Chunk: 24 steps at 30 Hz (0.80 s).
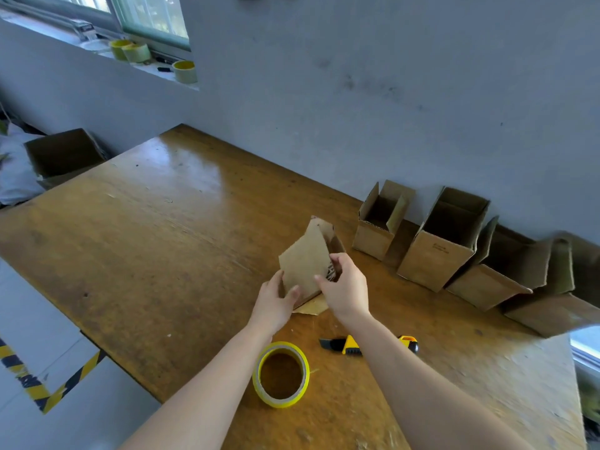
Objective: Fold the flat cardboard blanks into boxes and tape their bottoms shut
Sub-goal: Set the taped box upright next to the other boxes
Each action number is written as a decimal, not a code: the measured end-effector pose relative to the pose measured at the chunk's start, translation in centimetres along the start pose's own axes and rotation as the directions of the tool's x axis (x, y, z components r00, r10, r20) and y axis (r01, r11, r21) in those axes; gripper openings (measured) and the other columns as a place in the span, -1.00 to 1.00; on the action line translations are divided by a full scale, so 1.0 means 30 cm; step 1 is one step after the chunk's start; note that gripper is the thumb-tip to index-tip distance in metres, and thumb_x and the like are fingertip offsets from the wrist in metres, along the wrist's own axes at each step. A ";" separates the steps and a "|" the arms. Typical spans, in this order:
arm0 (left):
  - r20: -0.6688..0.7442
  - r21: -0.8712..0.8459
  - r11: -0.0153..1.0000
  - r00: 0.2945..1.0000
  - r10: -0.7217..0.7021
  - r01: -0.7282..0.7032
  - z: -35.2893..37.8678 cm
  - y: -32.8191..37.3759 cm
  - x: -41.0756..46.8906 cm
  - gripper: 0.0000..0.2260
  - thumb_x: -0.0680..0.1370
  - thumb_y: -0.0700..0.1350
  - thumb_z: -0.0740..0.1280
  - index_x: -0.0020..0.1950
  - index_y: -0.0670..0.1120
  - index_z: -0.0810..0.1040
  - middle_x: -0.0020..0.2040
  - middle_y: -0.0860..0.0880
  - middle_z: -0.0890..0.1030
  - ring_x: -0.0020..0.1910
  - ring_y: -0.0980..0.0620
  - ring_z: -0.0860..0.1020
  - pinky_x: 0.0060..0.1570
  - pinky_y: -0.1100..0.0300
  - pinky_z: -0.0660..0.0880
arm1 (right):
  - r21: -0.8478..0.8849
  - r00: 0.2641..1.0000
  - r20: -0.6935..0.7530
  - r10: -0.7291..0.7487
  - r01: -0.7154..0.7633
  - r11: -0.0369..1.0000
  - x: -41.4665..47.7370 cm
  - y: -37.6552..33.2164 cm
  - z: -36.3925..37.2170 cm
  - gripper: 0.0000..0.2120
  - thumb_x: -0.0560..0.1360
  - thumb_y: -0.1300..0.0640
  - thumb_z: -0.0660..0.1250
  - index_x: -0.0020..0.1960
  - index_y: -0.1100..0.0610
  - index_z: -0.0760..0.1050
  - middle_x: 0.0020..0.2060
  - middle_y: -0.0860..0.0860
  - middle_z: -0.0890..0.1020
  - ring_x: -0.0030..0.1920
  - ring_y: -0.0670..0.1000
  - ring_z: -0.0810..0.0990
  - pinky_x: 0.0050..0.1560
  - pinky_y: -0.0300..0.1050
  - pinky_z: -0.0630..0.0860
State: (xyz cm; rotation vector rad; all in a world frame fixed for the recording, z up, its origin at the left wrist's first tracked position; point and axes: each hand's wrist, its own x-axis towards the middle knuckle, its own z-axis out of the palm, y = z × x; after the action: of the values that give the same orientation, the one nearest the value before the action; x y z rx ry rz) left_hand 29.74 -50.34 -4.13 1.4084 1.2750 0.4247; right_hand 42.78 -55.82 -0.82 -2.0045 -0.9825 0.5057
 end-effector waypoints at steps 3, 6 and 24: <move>0.082 -0.130 0.991 0.996 -0.017 0.027 -0.003 0.019 -0.005 -0.47 0.56 0.27 0.13 0.47 0.09 0.31 0.44 -0.02 0.39 0.39 -0.04 0.35 0.33 0.01 0.33 | -0.055 0.987 0.144 -0.075 0.084 0.995 -0.020 -0.019 0.020 -0.63 0.50 0.08 0.40 0.29 0.10 0.50 0.10 -0.04 0.61 0.09 -0.07 0.56 0.04 -0.18 0.58; 0.152 -0.168 0.983 0.988 -0.041 0.066 -0.021 0.021 -0.003 -0.32 0.41 0.48 0.09 0.40 0.15 0.39 0.33 0.02 0.48 0.29 -0.02 0.42 0.23 0.01 0.36 | 0.010 0.984 0.163 -0.073 0.072 0.997 -0.038 -0.040 0.035 -0.74 0.56 0.10 0.31 0.23 0.08 0.58 0.04 -0.06 0.65 0.04 -0.12 0.60 -0.03 -0.28 0.57; -0.083 0.484 0.836 0.938 0.338 -0.258 -0.079 0.104 0.027 -0.68 0.65 -0.09 0.17 0.37 -0.13 0.48 0.28 -0.11 0.56 0.23 -0.09 0.52 0.17 0.11 0.48 | -0.161 0.996 -0.062 0.057 -0.066 0.985 -0.014 -0.048 -0.014 -0.74 0.53 0.05 0.36 0.18 0.11 0.60 0.01 0.01 0.66 -0.13 -0.13 0.50 -0.27 -0.43 0.34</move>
State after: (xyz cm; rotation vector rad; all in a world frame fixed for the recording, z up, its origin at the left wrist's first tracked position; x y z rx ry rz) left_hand 29.46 -47.85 -1.04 2.0382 1.3494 0.4715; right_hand 42.13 -55.85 0.59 -2.1884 -0.9550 0.4099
